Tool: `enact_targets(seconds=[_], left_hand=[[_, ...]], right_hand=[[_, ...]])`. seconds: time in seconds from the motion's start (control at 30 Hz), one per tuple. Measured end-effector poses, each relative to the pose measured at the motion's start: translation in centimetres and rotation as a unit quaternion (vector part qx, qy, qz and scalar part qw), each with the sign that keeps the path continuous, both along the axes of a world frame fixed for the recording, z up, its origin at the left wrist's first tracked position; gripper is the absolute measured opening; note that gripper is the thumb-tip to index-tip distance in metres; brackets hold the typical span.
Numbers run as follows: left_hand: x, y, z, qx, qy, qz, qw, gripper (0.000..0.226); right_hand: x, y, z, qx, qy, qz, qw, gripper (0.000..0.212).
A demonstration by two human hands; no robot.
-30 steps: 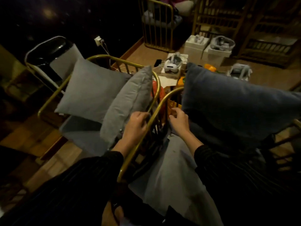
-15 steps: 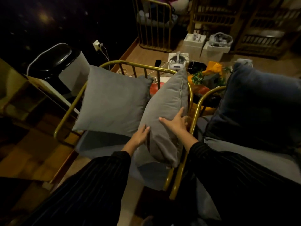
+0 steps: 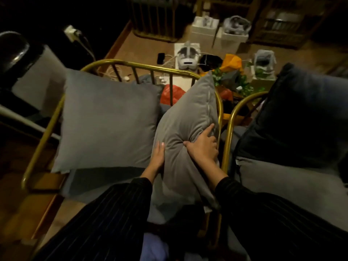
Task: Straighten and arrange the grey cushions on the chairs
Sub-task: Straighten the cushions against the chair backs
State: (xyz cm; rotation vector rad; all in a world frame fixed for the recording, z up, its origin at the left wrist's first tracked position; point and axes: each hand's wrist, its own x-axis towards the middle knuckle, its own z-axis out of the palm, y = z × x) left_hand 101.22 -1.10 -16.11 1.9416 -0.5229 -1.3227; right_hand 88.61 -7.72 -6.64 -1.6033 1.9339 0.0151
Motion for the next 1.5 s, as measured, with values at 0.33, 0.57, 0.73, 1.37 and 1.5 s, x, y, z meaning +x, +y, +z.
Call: enact_targets(seconds=[0.33, 0.57, 0.73, 1.37, 1.5], left_hand=[[5.4, 0.1, -2.3, 0.040, 0.142, -0.054, 0.988, 0.084], [5.9, 1.3, -4.3, 0.070, 0.184, -0.105, 0.975, 0.072], [4.3, -0.8, -7.5, 0.010, 0.199, -0.081, 0.977, 0.086], [-9.5, -2.0, 7.8, -0.179, 0.165, -0.007, 0.970, 0.069], [-18.3, -2.0, 10.8, -0.207, 0.130, -0.012, 0.970, 0.068]], right_hand=[[2.2, 2.2, 2.6, -0.135, 0.017, -0.019, 0.991, 0.056], [0.7, 5.4, 7.2, -0.233, -0.013, -0.061, 0.970, 0.038], [-4.4, 7.3, 9.6, -0.291, -0.026, -0.124, 0.948, 0.030], [-29.7, 3.3, 5.9, -0.112, -0.240, -0.312, 0.913, 0.057], [-37.8, 2.2, 6.7, -0.137, -0.253, -0.355, 0.889, 0.064]])
